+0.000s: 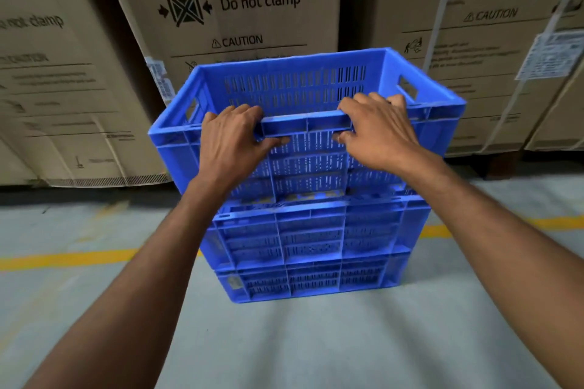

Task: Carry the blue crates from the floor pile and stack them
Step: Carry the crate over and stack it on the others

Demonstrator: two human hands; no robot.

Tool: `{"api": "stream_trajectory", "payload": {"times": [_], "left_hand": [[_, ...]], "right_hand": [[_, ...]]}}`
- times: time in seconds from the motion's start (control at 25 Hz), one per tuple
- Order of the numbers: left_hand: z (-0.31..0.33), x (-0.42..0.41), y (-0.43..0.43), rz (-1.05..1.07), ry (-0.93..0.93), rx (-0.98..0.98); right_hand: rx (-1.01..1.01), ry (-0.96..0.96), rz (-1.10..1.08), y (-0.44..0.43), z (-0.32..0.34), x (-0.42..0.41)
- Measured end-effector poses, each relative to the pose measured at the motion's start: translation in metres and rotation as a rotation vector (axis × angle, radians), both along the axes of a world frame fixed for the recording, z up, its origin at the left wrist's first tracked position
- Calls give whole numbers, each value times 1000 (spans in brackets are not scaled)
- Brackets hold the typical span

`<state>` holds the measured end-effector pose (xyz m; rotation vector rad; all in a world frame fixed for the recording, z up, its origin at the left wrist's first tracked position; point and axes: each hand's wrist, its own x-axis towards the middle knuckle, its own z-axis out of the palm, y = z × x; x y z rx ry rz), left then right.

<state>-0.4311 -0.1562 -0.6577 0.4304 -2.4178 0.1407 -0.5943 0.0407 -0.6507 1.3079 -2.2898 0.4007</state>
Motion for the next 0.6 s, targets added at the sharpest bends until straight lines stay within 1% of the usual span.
{"api": "stream_trajectory", "payload": {"times": [0.44, 0.52, 0.6], "left_hand": [[11, 18, 9, -21, -30, 50], [8, 17, 12, 0, -35, 34], [2, 16, 15, 26, -26, -2]], "right_hand": [[15, -44, -2, 14, 11, 15], [27, -48, -3, 14, 9, 15], [16, -1, -2, 14, 4, 15]]}}
